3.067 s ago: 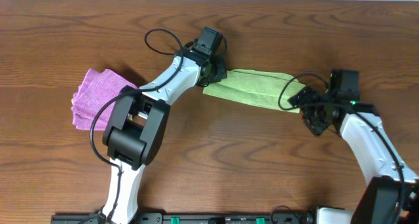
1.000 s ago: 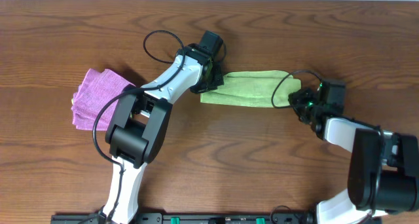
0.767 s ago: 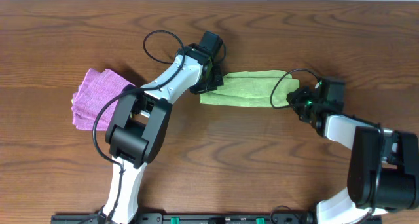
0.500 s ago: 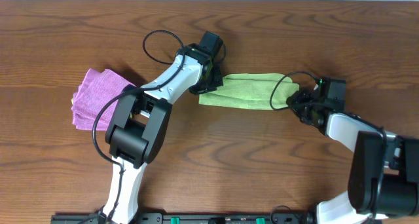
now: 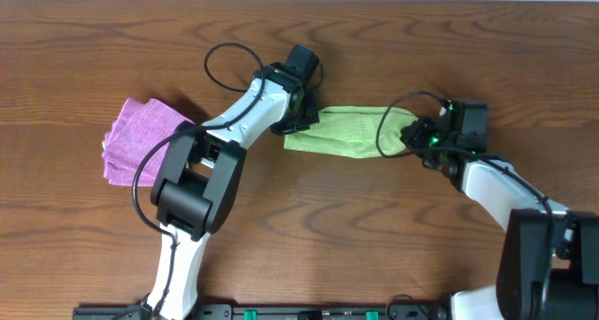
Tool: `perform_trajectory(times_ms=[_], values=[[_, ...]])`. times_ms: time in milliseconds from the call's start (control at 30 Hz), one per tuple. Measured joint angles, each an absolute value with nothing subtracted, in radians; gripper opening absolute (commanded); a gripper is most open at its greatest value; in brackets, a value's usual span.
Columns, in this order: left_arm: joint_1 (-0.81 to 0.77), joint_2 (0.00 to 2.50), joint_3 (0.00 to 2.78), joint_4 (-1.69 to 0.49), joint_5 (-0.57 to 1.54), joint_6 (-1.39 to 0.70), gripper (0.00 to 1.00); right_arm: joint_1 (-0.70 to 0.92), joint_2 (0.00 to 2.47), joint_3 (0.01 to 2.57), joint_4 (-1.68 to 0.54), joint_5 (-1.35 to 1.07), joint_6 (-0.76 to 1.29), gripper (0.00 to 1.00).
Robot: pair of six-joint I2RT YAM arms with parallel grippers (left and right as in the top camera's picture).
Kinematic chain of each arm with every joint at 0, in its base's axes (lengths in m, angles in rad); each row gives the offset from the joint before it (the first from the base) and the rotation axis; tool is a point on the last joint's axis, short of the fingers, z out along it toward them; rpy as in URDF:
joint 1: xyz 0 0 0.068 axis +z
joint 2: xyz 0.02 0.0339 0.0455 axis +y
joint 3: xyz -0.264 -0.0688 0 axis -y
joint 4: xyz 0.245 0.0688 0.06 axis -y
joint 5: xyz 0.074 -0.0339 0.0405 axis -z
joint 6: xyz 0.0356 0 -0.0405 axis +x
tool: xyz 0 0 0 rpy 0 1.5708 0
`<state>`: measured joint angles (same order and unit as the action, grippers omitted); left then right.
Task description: Fold the cloth
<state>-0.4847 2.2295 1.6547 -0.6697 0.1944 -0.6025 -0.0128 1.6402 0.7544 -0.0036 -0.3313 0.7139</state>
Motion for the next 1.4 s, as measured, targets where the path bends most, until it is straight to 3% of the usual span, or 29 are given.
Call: perform_trajectory(times_ms=[900,1400], values=[[-0.485,2.230,1.655,-0.669,0.194,-0.603,0.06,0.268,1.640,0.871,-0.002,-0.342,0.714,0.01],[-0.481,2.227,1.656,-0.682,0.195,-0.555,0.06,0.310,1.640,0.871,0.012,-0.334,0.724,0.01]])
